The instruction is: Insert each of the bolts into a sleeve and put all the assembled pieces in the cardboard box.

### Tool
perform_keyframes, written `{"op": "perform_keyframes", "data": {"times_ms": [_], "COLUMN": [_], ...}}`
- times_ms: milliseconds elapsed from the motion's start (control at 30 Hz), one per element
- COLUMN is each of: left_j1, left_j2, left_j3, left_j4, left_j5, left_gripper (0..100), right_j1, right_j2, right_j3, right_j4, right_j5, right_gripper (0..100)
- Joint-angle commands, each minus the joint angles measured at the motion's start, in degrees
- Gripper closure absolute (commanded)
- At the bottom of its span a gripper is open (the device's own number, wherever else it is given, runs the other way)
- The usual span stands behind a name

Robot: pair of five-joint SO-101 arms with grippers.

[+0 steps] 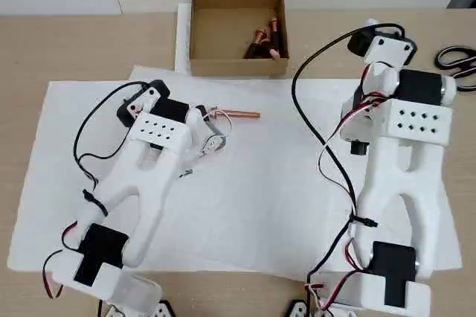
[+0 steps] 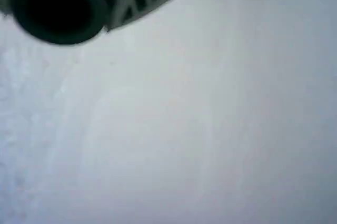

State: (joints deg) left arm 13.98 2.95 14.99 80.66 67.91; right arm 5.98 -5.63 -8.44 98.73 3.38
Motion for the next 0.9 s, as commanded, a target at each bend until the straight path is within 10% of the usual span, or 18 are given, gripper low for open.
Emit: {"op": "perform_keyframes", "data": {"times_ms": [0, 867], "left_j1": [-0.5, -0.9], "left_j2": [-0.2, -0.2], "left_j3": [-0.7, 13.3], "left_j4": [-0.9, -19.1], "left_j5": [4.1, 17.1], "left_gripper": [70, 70], "right_j1": [-1.5, -1.5], "right_j2": [-2.8, -2.9], "right_j3": [-0.3, -0.3], "right_j4": [0.5, 0.6], "right_j5": [-0.5, -0.5], "right_gripper": [99.5, 99.5]}}
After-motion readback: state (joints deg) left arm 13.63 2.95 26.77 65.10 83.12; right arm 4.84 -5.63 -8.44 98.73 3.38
